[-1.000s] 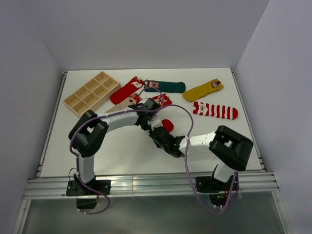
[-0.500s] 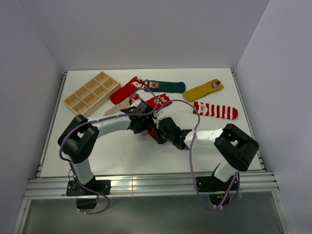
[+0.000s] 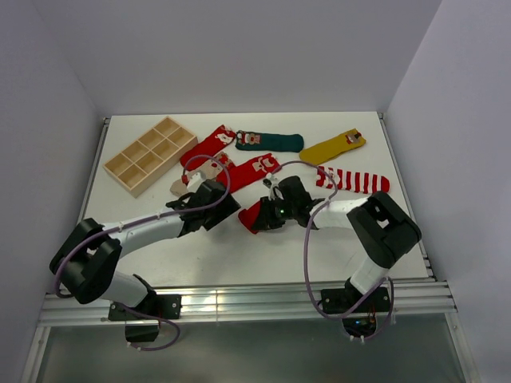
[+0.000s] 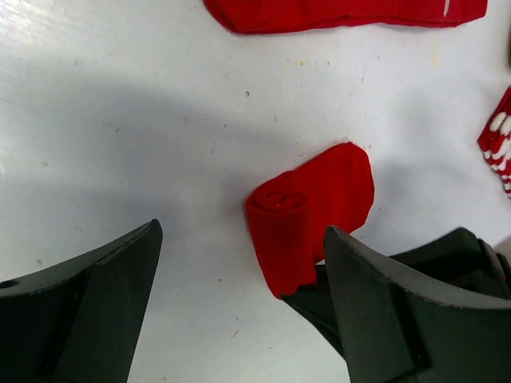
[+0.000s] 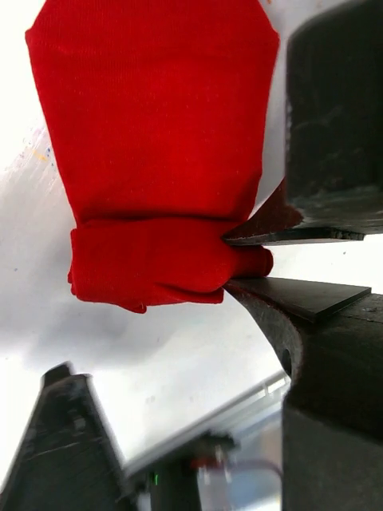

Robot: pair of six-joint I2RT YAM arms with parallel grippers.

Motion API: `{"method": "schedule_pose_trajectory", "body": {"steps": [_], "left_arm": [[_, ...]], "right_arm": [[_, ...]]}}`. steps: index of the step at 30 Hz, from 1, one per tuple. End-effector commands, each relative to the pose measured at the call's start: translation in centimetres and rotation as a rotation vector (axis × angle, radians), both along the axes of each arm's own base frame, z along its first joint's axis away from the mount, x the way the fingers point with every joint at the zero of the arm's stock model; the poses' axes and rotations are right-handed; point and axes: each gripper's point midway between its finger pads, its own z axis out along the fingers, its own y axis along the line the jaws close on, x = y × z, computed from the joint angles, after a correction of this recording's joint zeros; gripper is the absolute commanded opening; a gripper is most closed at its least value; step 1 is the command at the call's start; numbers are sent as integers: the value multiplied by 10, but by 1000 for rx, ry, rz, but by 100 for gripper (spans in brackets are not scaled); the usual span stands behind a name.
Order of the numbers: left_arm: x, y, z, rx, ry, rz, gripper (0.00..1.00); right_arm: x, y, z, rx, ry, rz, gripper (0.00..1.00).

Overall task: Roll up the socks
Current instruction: Roll the sock at the center of the board.

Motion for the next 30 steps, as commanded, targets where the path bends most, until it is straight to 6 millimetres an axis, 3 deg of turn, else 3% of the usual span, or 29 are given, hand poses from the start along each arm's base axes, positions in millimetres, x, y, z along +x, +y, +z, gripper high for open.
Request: {"method": "schedule_pose_trajectory", "body": {"steps": [1, 8, 11, 30], "left_arm": [[4, -13, 11, -122, -42, 20, 87], [-8, -30, -7, -128, 0, -16, 85], [-2, -38, -5, -143, -25, -19, 85], [12, -44, -34, -71, 22, 12, 67]], "right_arm": [[-1, 6, 9, 105, 120, 18, 0], [4, -2, -10, 140, 234, -32, 0], [5, -6, -16, 160, 269, -52, 0], [8, -19, -41, 197, 382, -120, 0]]}}
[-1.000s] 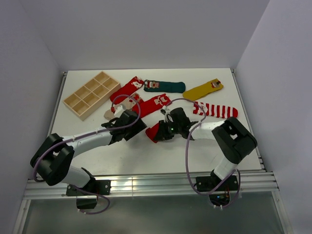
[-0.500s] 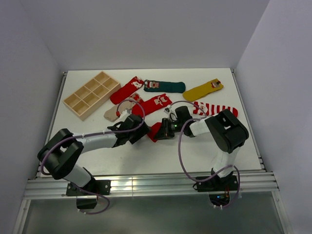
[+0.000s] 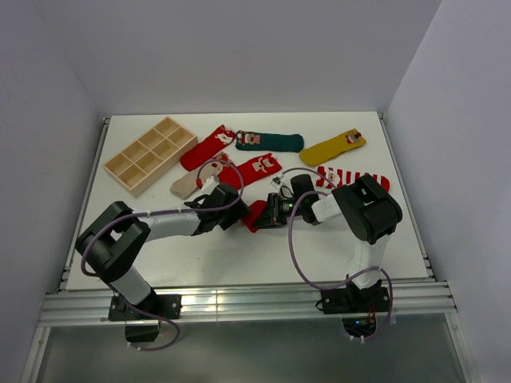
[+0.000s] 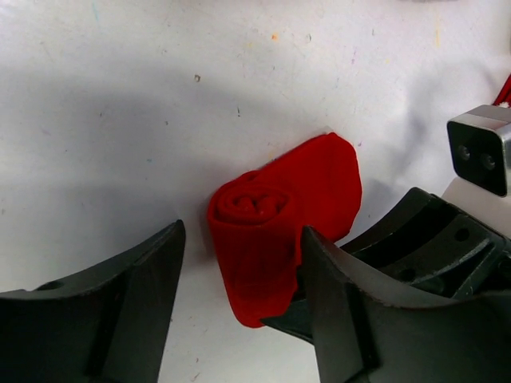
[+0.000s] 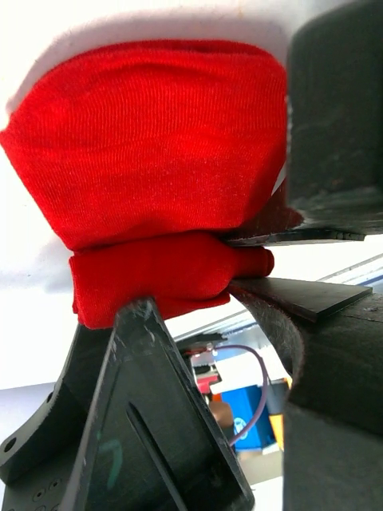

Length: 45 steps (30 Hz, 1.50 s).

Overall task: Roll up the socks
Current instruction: Roll the sock at the center of the board.

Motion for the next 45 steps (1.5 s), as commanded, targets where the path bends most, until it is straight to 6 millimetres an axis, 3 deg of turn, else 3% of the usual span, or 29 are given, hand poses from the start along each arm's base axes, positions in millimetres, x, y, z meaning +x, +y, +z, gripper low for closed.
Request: {"method": "schedule_pose_trajectory", "body": {"steps": [1, 6, 11, 14, 17, 21, 26, 27, 32, 36, 45], "left_arm": [[5, -2, -6, 20, 7, 26, 64], [4, -1, -16, 38, 31, 22, 54], [3, -2, -22, 61, 53, 13, 38], [4, 0, -21, 88, 56, 5, 23], [4, 1, -19, 115, 62, -10, 14], [1, 1, -22, 157, 88, -51, 4], [-1, 2, -22, 209, 115, -89, 3], [-2, 2, -22, 223, 117, -105, 3], [-1, 0, -23, 264, 137, -149, 2], [-3, -2, -25, 279, 153, -182, 2], [-1, -9, -24, 287, 165, -218, 4]], "right_arm": [[-5, -14, -33, -85, 80, -59, 0], [-4, -16, -36, -89, 90, -72, 0], [1, -22, -36, -133, 52, -93, 0], [6, -26, -32, -164, 0, -115, 0], [9, -28, -22, -189, -72, -125, 7], [16, -39, -12, -272, -210, -174, 28], [26, -48, 13, -409, -446, -224, 43], [27, -48, 26, -428, -519, -224, 46], [23, -38, 50, -542, -740, -240, 54], [19, -27, 57, -585, -843, -212, 56], [5, 2, 50, -643, -963, -132, 58]]}}
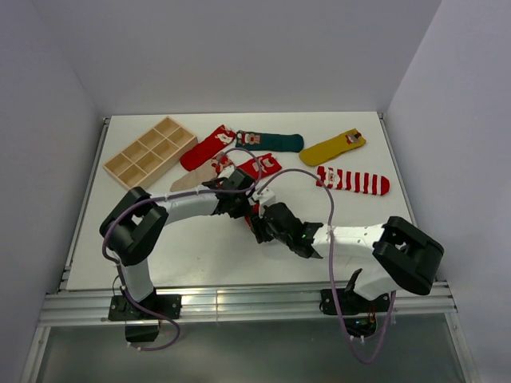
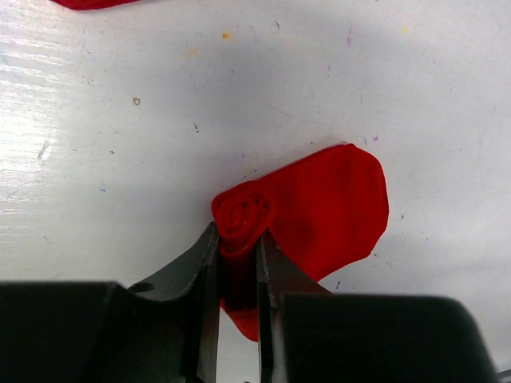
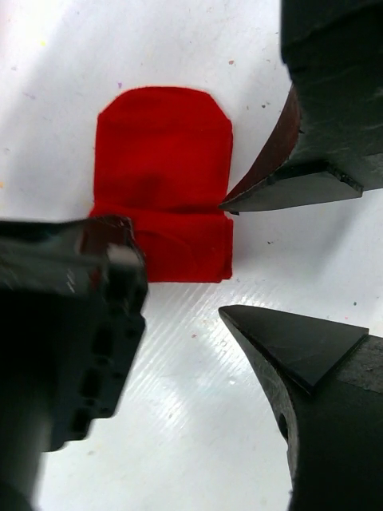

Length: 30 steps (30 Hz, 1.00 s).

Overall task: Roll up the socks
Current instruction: Roll the sock at the center of the board.

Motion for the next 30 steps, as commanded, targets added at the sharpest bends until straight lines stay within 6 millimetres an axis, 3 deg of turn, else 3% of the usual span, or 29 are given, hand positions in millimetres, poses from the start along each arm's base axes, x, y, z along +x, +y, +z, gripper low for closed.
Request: {"method": "schedule_pose_trajectory", "body": {"steps": [1, 14, 20, 23, 24, 27, 30], "left_arm": [[-12, 10, -18, 79, 67, -48, 4], [-14, 5, -20, 63, 82, -69, 4], [-15, 0, -22, 53, 92, -85, 4], [-17, -3, -22, 40, 97, -93, 5], [-17, -3, -22, 39, 97, -95, 7], [-16, -3, -19, 34, 93, -94, 15], [-15, -3, -14, 26, 77, -87, 27]], "right_arm": [[14, 12, 17, -30, -116, -15, 58], [13, 25, -11, -135, -135, -4, 57], [12, 26, -26, -153, -108, 0, 50], [11, 26, -34, -170, -88, -6, 36], [10, 25, -36, -169, -77, -2, 25], [10, 24, -36, -137, -46, -6, 6], [5, 20, -35, -95, -6, 5, 0]]}}
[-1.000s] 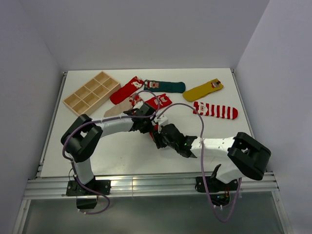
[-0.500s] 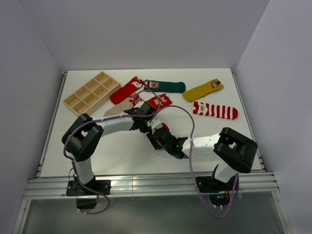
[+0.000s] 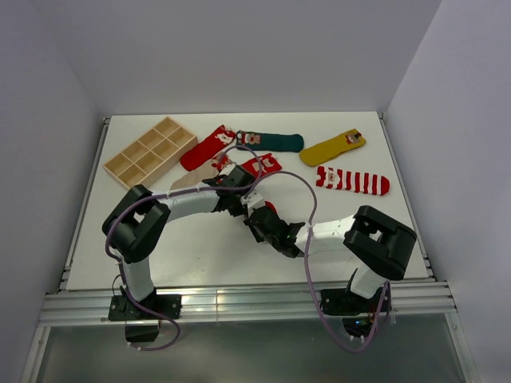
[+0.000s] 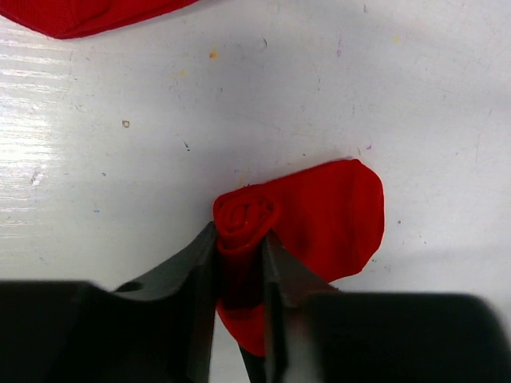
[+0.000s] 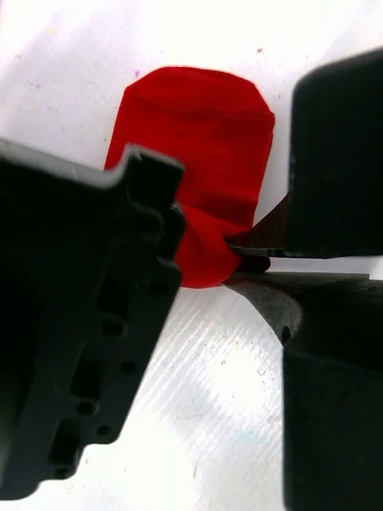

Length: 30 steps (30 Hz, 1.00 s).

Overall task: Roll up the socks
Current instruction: Roll the sock at the center of the board.

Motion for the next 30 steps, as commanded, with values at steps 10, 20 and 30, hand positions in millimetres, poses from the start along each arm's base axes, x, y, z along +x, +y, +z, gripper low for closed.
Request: {"method": "schedule_pose_trajectory", "body": {"steps": [10, 20, 30], "left_arm": [[-14, 16, -2, 1, 7, 43, 59], [1, 44, 45, -119, -158, 181, 92], [-12, 33, 44, -268, -175, 165, 96]], "right_arm": [[-14, -6, -7, 230, 269, 46, 0], [-22, -8, -6, 429, 503, 95, 0], [-22, -3, 3, 634, 733, 127, 0]]}}
